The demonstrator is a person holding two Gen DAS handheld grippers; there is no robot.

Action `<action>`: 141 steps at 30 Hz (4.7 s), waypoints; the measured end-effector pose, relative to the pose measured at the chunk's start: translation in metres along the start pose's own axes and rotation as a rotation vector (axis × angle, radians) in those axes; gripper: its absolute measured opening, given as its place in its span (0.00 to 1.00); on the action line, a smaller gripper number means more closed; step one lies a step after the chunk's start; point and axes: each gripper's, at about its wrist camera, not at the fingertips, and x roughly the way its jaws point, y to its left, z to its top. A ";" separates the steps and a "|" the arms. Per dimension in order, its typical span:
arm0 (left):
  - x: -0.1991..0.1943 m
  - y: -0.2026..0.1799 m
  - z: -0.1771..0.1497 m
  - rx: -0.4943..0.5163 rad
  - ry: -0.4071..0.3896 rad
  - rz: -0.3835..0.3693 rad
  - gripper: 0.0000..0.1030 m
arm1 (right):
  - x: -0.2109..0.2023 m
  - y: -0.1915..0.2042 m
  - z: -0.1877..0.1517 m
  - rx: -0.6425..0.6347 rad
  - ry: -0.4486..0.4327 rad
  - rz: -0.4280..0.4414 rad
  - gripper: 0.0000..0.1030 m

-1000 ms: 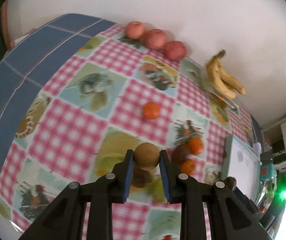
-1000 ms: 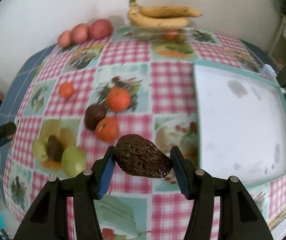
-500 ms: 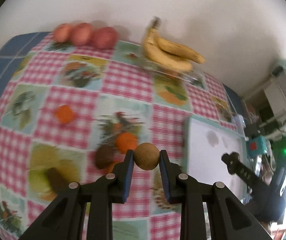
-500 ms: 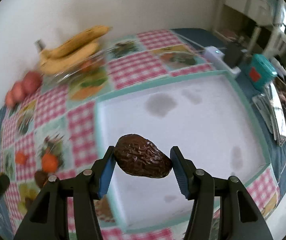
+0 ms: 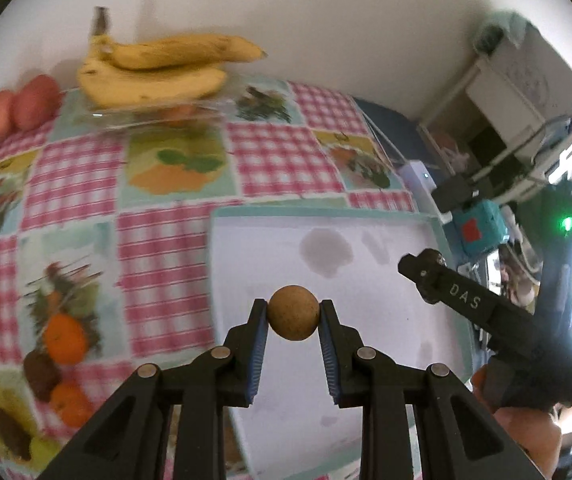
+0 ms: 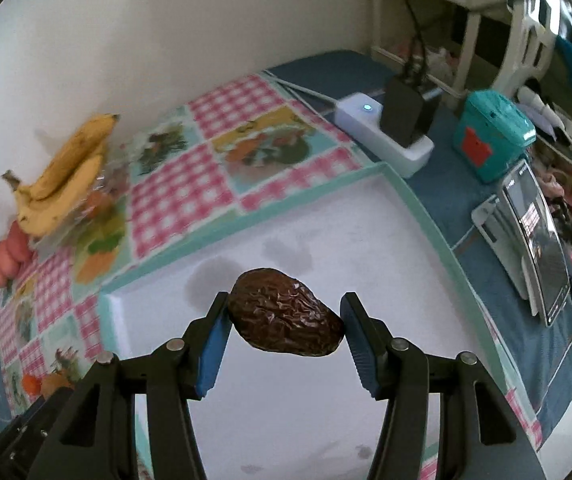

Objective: Organize fruits
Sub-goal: 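Carry both fruits to the white tray and open both tools to release, then move the left tool back to the large green fruit, then grasp the green fruit with the left tool while the right tool grasps a small brown fruit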

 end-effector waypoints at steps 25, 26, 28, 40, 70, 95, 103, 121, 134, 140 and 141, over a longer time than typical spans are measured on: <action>0.077 -0.012 -0.001 0.067 0.086 0.049 0.27 | 0.059 -0.030 0.019 0.026 0.055 -0.053 0.56; 0.077 -0.013 0.000 0.067 0.090 0.057 0.27 | 0.059 -0.030 0.019 0.021 0.056 -0.061 0.56; 0.075 -0.014 -0.001 0.066 0.096 0.049 0.27 | 0.060 -0.030 0.019 0.019 0.059 -0.068 0.56; 0.047 -0.012 -0.018 0.049 0.115 0.054 0.47 | 0.049 -0.028 0.018 0.004 0.026 -0.082 0.70; -0.173 0.168 -0.123 -0.292 -0.374 0.690 1.00 | -0.048 0.072 -0.106 -0.287 -0.098 0.085 0.88; -0.190 0.237 -0.138 -0.478 -0.344 0.558 1.00 | -0.050 0.158 -0.151 -0.485 -0.034 0.356 0.90; -0.155 0.247 -0.141 -0.523 -0.194 0.443 0.97 | -0.037 0.175 -0.170 -0.540 0.064 0.316 0.90; -0.121 0.268 -0.162 -0.698 -0.083 0.302 0.67 | -0.007 0.198 -0.204 -0.673 0.182 0.246 0.55; -0.129 0.269 -0.168 -0.719 -0.110 0.317 0.60 | -0.001 0.205 -0.215 -0.746 0.182 0.198 0.55; -0.133 0.272 -0.167 -0.712 -0.129 0.340 0.61 | -0.001 0.205 -0.215 -0.741 0.182 0.197 0.55; -0.129 0.272 -0.167 -0.712 -0.120 0.331 0.61 | -0.001 0.204 -0.215 -0.744 0.181 0.195 0.55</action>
